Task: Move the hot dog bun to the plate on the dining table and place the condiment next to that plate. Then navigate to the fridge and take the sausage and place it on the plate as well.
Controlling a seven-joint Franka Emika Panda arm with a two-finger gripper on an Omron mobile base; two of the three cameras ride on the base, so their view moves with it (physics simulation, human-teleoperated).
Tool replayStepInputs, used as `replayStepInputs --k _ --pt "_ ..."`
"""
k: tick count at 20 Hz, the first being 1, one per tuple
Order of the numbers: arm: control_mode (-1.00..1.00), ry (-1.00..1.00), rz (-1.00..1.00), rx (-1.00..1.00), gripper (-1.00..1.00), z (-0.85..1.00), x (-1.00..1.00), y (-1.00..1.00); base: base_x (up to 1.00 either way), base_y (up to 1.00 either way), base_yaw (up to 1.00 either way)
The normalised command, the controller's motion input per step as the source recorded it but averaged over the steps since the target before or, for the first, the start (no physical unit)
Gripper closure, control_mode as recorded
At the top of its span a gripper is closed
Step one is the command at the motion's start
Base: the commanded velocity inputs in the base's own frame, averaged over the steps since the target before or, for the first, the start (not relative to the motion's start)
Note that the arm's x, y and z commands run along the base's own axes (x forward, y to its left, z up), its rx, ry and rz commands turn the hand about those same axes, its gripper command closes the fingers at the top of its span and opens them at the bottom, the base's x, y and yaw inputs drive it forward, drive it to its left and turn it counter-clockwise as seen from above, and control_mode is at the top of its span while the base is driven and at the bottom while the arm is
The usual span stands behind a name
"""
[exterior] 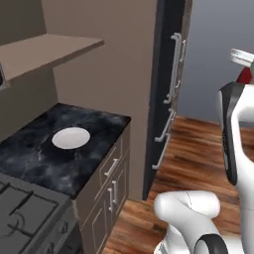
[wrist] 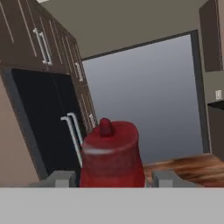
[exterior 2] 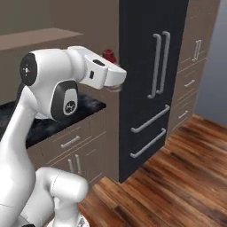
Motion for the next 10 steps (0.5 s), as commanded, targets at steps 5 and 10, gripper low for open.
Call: replayStepInputs --k 5,10 --pt "1.00 0.00 0.00 0.00 1.00 0.00 0.00 0.00 -0.35 0.08 -0.84" --pt "1.00 0.00 0.00 0.00 1.00 0.00 0.00 0.00 -0.30 0.01 -0.82"
